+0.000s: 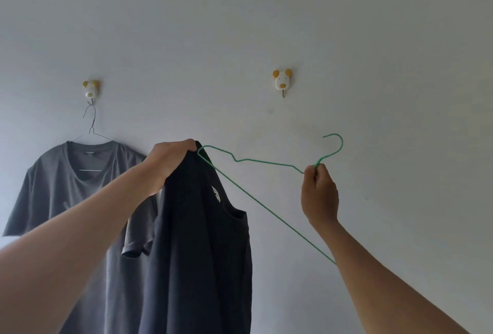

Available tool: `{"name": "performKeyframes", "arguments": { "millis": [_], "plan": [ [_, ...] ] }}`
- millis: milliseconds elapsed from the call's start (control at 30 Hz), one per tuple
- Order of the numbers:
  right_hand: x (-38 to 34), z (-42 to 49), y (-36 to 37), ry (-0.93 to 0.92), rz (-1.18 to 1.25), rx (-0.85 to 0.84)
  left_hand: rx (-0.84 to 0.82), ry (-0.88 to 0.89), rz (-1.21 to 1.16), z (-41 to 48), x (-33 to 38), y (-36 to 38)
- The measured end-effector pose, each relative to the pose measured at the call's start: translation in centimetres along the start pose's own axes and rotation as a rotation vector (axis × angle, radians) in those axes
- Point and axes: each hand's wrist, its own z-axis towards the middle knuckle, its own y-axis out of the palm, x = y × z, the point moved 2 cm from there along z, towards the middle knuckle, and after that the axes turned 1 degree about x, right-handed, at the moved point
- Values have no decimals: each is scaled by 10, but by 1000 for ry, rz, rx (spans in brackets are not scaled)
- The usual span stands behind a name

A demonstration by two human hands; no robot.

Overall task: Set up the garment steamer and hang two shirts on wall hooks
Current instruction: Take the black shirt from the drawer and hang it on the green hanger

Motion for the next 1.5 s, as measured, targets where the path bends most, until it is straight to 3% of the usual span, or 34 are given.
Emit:
{"name": "performKeyframes", "arguments": {
  "millis": [200,467,933,1233,1500],
  "plan": [
    [-19,-13,-7,-68,-31,-41,7,13,97,-15,1,-24],
    [-69,-2,-13,-295,-133,-94,2,192,405,-28,6,-51],
    [-142,13,2,-551,-227,-263,-127,195,404,-40,13,-62],
    [-141,-9,21,-300,-125,-459,-161,164,318,-49,18,-54],
    [-161,-42,35,-316,-67,-633,-131,154,348,-48,14,-44]
  ]
}}
